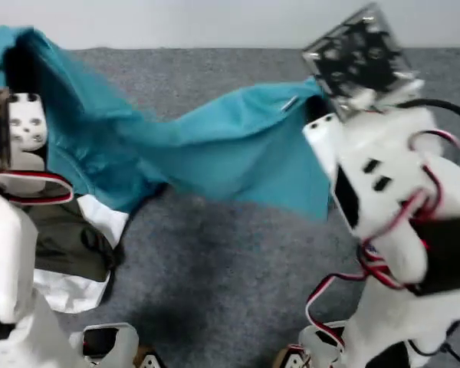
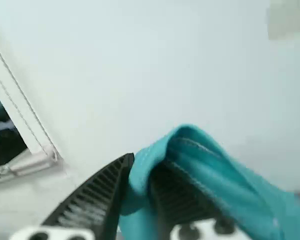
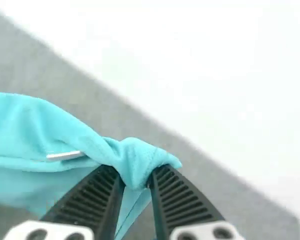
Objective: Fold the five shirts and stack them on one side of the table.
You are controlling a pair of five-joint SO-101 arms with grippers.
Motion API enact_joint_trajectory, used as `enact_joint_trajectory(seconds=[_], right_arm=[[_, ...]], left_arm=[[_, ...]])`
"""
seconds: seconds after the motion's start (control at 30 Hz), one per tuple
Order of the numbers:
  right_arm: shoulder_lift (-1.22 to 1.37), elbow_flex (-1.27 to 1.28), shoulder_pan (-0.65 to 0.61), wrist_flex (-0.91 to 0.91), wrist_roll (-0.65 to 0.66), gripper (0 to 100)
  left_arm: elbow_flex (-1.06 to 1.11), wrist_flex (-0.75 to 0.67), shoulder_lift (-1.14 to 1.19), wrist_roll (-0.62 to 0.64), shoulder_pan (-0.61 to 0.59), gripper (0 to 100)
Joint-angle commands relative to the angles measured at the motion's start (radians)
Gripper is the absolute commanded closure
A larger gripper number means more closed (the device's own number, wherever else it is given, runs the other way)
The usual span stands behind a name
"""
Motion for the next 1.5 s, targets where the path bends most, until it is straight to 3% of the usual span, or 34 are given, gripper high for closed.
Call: enact_joint_trajectory(seconds=[0.0, 0.2, 0.43, 0.6, 0.87, 1.07, 1.2, 1.47], right_arm=[[-0.025, -0.106, 0.05, -0.035, -0.002, 98.8], [-0.025, -0.199, 0.11, -0.028, -0.002, 98.8], [-0.042, -0.226, 0.222, -0.016, -0.002, 98.8], [-0.102, -0.221, 0.228, 0.051, 0.002, 98.8], [-0.114, -0.163, 0.231, 0.179, 0.066, 98.8], [-0.008, 0.098, 0.226, 0.137, 0.068, 98.8], [0.108, 0.304, 0.231, 0.027, 0.068, 98.8], [0.355, 0.525, 0.234, -0.387, 0.069, 98.8]], left_arm=[[-0.038, -0.049, -0.021, -0.084, 0.008, 98], [-0.096, -0.077, -0.023, -0.173, 0.003, 98], [-0.205, -0.216, -0.014, -0.245, 0.008, 98], [-0.209, -0.203, -0.023, -0.267, 0.008, 98], [-0.263, 0.028, -0.009, -0.296, 0.009, 98], [0.008, 0.146, 0.084, -0.411, 0.075, 98], [0.236, -0.011, 0.178, -0.451, 0.083, 98], [0.492, -0.552, 0.439, -0.448, 0.086, 98]])
